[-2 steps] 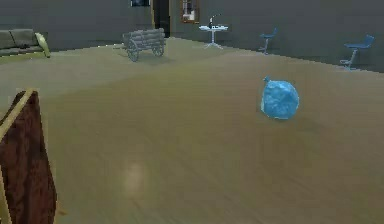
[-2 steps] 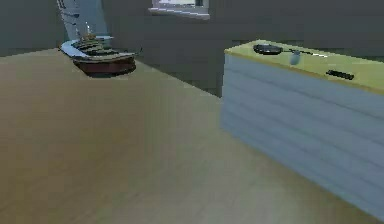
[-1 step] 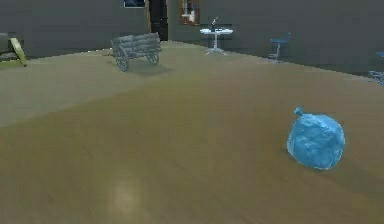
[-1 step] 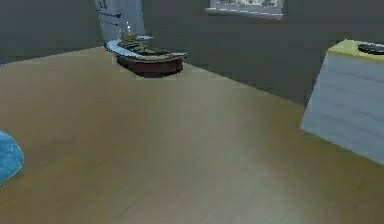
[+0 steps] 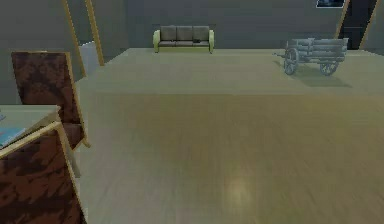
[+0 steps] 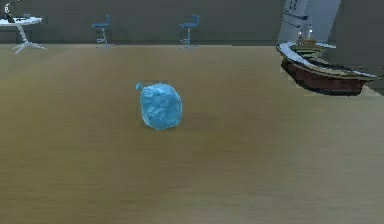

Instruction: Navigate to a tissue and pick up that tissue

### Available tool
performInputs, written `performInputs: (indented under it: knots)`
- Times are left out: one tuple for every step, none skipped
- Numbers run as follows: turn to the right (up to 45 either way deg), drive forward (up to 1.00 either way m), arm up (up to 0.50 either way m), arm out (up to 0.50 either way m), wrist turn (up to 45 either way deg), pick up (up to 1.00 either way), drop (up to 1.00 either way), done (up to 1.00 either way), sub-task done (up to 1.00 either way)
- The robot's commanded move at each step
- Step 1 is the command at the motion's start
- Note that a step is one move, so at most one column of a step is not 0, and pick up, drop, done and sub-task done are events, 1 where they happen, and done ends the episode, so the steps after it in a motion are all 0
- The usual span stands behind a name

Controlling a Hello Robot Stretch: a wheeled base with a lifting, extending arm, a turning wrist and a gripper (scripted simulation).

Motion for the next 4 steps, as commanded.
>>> performInputs:
  knots:
    - [-9.0,0.0,0.0,0.0,0.0,0.0,0.0,0.0,0.0]
    - [0.0,0.05,0.0,0.0,0.0,0.0,0.0,0.0,0.0]
    - [9.0,0.0,0.0,0.0,0.0,0.0,0.0,0.0,0.0]
    - [0.0,1.0,0.0,0.0,0.0,0.0,0.0,0.0,0.0]
